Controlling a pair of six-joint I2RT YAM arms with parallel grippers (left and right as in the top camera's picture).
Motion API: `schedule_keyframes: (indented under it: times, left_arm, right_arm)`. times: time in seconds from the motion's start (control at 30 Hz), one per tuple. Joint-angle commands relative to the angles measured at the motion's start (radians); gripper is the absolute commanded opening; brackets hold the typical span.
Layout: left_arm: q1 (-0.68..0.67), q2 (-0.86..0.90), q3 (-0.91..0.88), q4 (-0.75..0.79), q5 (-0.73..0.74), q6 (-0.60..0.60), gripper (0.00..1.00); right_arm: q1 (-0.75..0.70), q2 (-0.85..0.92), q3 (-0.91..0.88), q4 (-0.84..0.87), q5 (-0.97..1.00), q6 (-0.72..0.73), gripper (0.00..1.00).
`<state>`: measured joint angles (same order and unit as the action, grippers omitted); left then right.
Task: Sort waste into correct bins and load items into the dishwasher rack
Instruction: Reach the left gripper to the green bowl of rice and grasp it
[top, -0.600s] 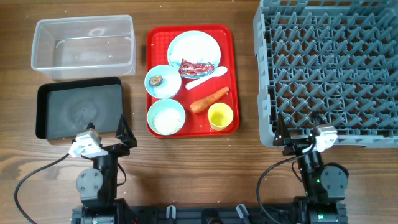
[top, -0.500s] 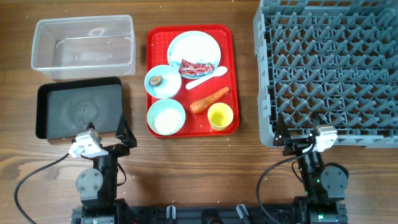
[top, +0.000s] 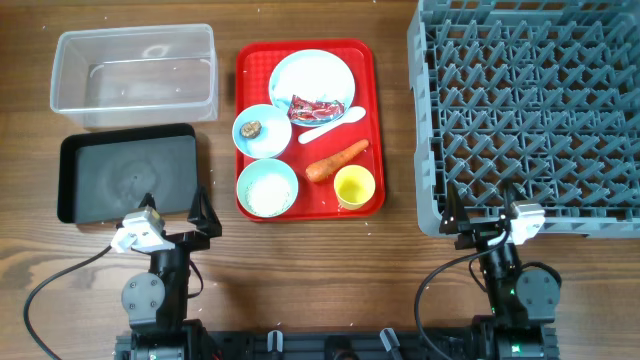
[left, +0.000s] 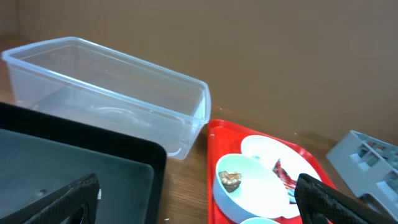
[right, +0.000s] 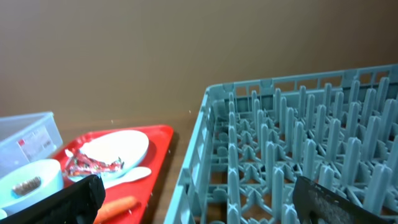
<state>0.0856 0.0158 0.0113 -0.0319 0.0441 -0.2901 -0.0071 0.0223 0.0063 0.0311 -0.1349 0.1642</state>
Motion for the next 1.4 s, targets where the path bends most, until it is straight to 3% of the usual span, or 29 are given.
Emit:
schedule_keyframes:
  times: [0.0,0.13,0.23,0.33,0.37,0.47,0.63,0.67,0.7,0.83,0.9,1.0,1.03,1.07,1.23,1.37]
  left_arm:
    - [-0.005,0.019,0.043,0.010,0.106,0.032,1.00]
    - [-0.005,0.264,0.292,-0.075,0.229,0.112,1.00]
    - [-0.005,0.529,0.536,-0.201,0.280,0.130,1.00]
    - [-0.046,0.846,0.870,-0.463,0.323,0.160,1.00]
    - [-0.138,0.998,1.013,-0.617,0.311,0.252,1.00]
    - [-0.348,1.231,1.119,-0.744,0.184,0.261,1.00]
    - [-0.558,1.604,1.119,-0.742,0.182,0.257,1.00]
    - [-0.570,1.669,1.119,-0.749,0.183,0.248,0.98]
    - [-0.571,1.706,1.118,-0.752,0.182,0.222,0.93]
    - [-0.571,1.752,1.118,-0.747,0.076,0.192,0.37]
    - [-0.573,1.753,1.118,-0.739,0.021,0.192,0.19]
    - [-0.589,1.788,1.112,-0.720,-0.005,0.192,0.19]
    - [-0.592,1.812,1.112,-0.718,-0.005,0.192,0.16]
    - [-0.592,1.835,1.112,-0.712,-0.005,0.192,0.04]
    - [-0.591,1.838,1.120,-0.713,0.000,0.131,0.04]
    - [-0.553,1.675,1.242,-0.884,0.058,0.095,0.04]
  right_arm:
    - [0.004,-0.004,0.011,0.087,-0.113,-0.005,1.00]
    - [0.004,0.139,0.190,0.087,-0.191,-0.036,1.00]
    - [0.004,0.359,0.370,0.073,-0.296,-0.089,1.00]
    - [0.004,0.657,0.677,-0.122,-0.366,-0.138,1.00]
    - [0.004,0.783,0.821,-0.262,-0.368,-0.153,1.00]
    - [0.004,1.002,0.998,-0.437,-0.367,-0.216,1.00]
    - [0.004,1.194,1.001,-0.455,-0.369,-0.157,1.00]
    - [0.004,1.216,1.001,-0.467,-0.368,-0.164,0.94]
    - [0.004,1.230,1.001,-0.475,-0.367,-0.164,0.87]
    - [0.004,1.244,1.001,-0.488,-0.352,-0.164,0.73]
    - [0.004,1.245,1.001,-0.488,-0.337,-0.163,0.68]
    - [0.004,1.245,1.001,-0.488,-0.310,-0.161,0.66]
    - [0.004,1.245,1.001,-0.489,-0.308,-0.161,0.66]
    - [0.004,1.245,1.001,-0.490,-0.303,-0.161,0.66]
    - [0.004,1.245,1.001,-0.492,-0.303,-0.161,0.65]
    - [0.004,1.245,1.001,-0.492,-0.303,-0.161,0.65]
